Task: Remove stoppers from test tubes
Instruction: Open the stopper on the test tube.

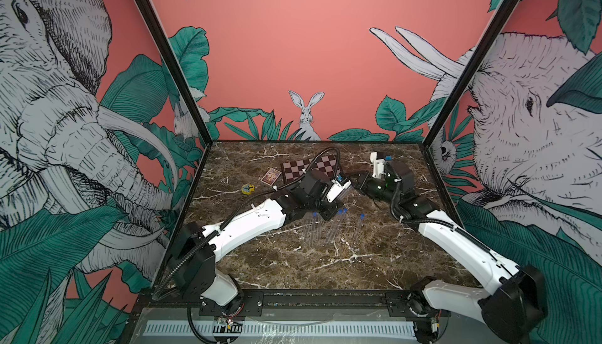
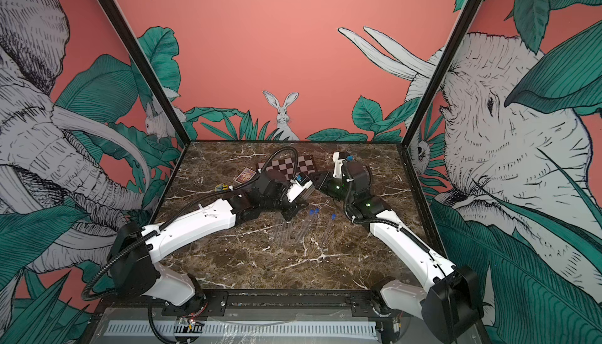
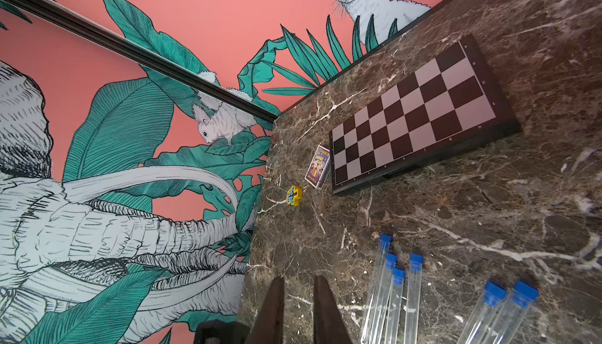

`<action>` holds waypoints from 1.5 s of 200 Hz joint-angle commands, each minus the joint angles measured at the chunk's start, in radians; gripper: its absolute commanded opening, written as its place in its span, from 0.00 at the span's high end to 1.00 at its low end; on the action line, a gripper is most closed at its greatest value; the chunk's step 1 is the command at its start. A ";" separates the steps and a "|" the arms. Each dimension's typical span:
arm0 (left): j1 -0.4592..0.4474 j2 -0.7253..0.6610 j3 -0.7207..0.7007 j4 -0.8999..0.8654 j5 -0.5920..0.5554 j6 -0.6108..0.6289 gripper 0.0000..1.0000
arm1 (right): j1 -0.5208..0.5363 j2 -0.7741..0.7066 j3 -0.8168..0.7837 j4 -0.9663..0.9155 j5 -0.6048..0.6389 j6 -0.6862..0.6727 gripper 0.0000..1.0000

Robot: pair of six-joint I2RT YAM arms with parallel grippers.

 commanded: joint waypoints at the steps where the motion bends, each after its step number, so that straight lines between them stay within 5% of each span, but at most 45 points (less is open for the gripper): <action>1: -0.009 -0.004 0.039 -0.009 0.009 0.002 1.00 | 0.006 0.005 0.017 0.047 0.009 0.044 0.91; 29: -0.009 -0.001 0.044 -0.007 0.010 0.001 1.00 | 0.006 0.004 0.006 0.060 0.010 0.049 1.00; 98: -0.009 -0.005 0.014 0.010 -0.003 0.007 1.00 | 0.006 -0.011 -0.023 0.110 0.027 0.070 1.00; 177: -0.008 -0.008 -0.073 0.068 -0.028 0.002 1.00 | -0.048 0.025 -0.072 0.280 -0.089 0.216 1.00; 264: -0.008 -0.039 -0.062 0.040 -0.027 0.012 1.00 | -0.064 0.041 -0.074 0.273 -0.101 0.201 1.00; 300: -0.008 -0.038 -0.064 0.035 -0.026 0.002 1.00 | -0.064 -0.005 -0.010 0.081 -0.022 0.042 1.00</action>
